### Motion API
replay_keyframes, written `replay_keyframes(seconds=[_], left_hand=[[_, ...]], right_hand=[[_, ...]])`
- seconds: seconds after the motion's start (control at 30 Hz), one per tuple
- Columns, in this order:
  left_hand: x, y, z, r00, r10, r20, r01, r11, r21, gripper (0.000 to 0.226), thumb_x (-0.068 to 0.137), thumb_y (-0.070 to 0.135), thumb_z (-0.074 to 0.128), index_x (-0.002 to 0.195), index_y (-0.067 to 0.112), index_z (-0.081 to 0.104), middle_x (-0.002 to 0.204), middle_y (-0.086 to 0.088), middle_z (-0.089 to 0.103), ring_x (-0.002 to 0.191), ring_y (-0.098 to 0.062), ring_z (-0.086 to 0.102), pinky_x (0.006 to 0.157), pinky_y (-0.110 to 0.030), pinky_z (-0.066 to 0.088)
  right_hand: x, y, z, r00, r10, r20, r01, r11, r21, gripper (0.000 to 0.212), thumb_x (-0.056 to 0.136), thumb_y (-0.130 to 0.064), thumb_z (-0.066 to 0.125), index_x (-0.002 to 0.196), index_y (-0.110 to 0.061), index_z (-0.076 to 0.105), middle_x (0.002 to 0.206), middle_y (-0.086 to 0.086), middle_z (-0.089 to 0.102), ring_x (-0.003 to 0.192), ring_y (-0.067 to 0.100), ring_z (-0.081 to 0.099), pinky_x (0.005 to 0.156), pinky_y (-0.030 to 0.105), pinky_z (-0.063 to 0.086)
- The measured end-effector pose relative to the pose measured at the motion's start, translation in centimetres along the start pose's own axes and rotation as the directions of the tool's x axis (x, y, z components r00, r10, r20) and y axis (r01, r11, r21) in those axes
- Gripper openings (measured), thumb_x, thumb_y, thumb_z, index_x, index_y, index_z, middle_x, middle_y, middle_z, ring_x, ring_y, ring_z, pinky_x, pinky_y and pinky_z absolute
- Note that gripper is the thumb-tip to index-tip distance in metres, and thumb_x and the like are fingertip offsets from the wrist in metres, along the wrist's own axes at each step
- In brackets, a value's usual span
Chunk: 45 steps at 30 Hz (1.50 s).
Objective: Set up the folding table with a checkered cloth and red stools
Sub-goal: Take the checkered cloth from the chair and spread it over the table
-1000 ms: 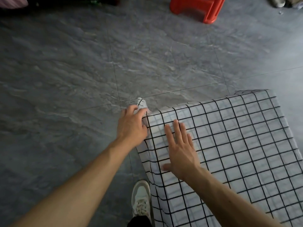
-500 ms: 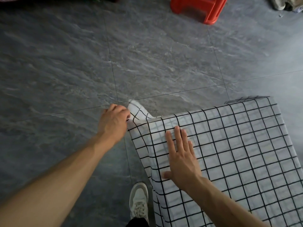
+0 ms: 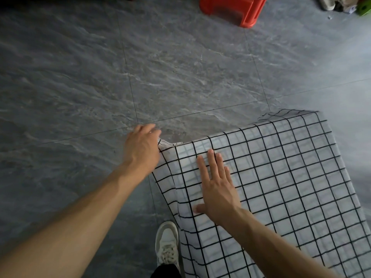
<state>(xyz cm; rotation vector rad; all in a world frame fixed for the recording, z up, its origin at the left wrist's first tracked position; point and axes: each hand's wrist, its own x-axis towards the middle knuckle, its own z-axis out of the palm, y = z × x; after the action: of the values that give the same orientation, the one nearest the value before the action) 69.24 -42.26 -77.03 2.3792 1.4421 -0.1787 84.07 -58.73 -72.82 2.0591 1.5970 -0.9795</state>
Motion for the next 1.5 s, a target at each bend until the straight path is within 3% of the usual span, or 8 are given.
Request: replay_keyframes(seconds=[0.27,0.4,0.63,0.83,0.97,1.13,1.3,1.5], left_hand=[[-6.3,9.3,1.8,0.894,0.447,-0.043,-0.446,0.873,-0.199,0.053,0.094,0.025,0.034,0.145,0.011,0.041,0.148,-0.004,0.044,0.136,-0.019,0.039,0.113,-0.037,0.034],[-6.5,9.1,2.1,0.945,0.325,-0.039,-0.315,0.867,-0.387,0.053,0.093,0.023,0.034,0.144,0.011,0.041,0.143,-0.002,0.045,0.133,-0.015,0.035,0.112,-0.023,0.027],[-6.1,10.2,1.9,0.963,0.271,-0.004,-0.261,0.924,-0.279,0.044,0.089,0.013,0.054,0.132,0.011,0.051,0.138,0.001,0.047,0.129,-0.016,0.038,0.108,-0.029,0.035],[-9.1,13.7,2.6,0.968,0.251,0.015,-0.251,0.967,0.050,0.057,0.087,0.030,0.059,0.138,0.010,0.041,0.152,-0.009,0.031,0.140,-0.028,0.025,0.114,-0.040,0.030],[-12.4,18.5,4.8,0.916,0.381,0.124,-0.391,0.918,0.070,0.065,0.088,0.047,0.056,0.144,0.023,0.033,0.157,-0.002,0.021,0.145,-0.024,0.016,0.116,-0.040,0.027],[-13.8,19.7,5.9,0.951,0.256,0.171,-0.273,0.959,0.081,0.075,0.082,0.062,0.056,0.145,0.036,0.025,0.159,0.008,0.013,0.146,-0.017,0.010,0.118,-0.040,0.022],[-14.5,22.0,4.1,0.979,0.092,0.182,-0.118,0.983,0.140,0.068,0.085,0.067,0.047,0.141,0.029,0.038,0.156,0.005,0.020,0.140,-0.021,0.019,0.111,-0.041,0.029],[-18.2,26.7,-2.4,0.991,0.009,0.130,-0.018,0.998,0.066,0.069,0.092,0.067,0.029,0.145,0.023,0.037,0.160,-0.002,0.018,0.145,-0.023,0.013,0.114,-0.042,0.026]], right_hand=[[-0.2,0.2,0.4,0.998,-0.003,-0.070,0.002,1.000,-0.027,0.131,0.079,-0.055,0.072,0.144,-0.016,-0.034,0.152,0.010,-0.041,0.137,0.029,-0.040,0.121,0.047,-0.008],[0.1,0.7,0.7,0.992,-0.020,-0.121,0.019,1.000,-0.004,0.136,0.073,-0.058,0.076,0.148,-0.017,-0.030,0.155,0.009,-0.037,0.141,0.029,-0.036,0.122,0.046,-0.006],[-1.9,3.1,1.0,0.958,-0.073,-0.276,0.138,0.965,0.224,0.118,0.075,-0.046,0.078,0.155,-0.024,-0.005,0.163,0.001,-0.015,0.148,0.020,-0.021,0.123,0.041,-0.001],[-6.6,9.2,4.6,0.962,0.074,-0.262,-0.007,0.968,0.249,0.093,0.090,-0.047,0.060,0.155,-0.027,-0.004,0.161,0.001,-0.023,0.145,0.020,-0.029,0.120,0.040,-0.011],[-9.9,14.6,7.5,0.959,0.163,-0.232,-0.094,0.955,0.281,0.090,0.094,-0.044,0.055,0.154,-0.033,-0.011,0.158,0.000,-0.031,0.143,0.021,-0.034,0.121,0.046,-0.009],[-14.8,22.0,10.6,0.928,0.287,-0.238,-0.198,0.920,0.338,0.088,0.094,-0.047,0.052,0.151,-0.042,-0.014,0.156,-0.003,-0.034,0.143,0.020,-0.034,0.121,0.049,-0.008],[-18.2,26.3,11.1,0.815,0.533,-0.226,-0.402,0.802,0.442,0.083,0.091,-0.031,0.059,0.152,-0.031,0.003,0.164,0.010,-0.005,0.150,0.033,0.001,0.117,0.054,0.026],[-22.1,27.4,5.1,0.857,0.414,-0.307,-0.255,0.858,0.446,0.084,0.093,-0.038,0.058,0.156,-0.026,0.004,0.164,0.011,-0.002,0.151,0.031,0.000,0.121,0.050,0.017]])
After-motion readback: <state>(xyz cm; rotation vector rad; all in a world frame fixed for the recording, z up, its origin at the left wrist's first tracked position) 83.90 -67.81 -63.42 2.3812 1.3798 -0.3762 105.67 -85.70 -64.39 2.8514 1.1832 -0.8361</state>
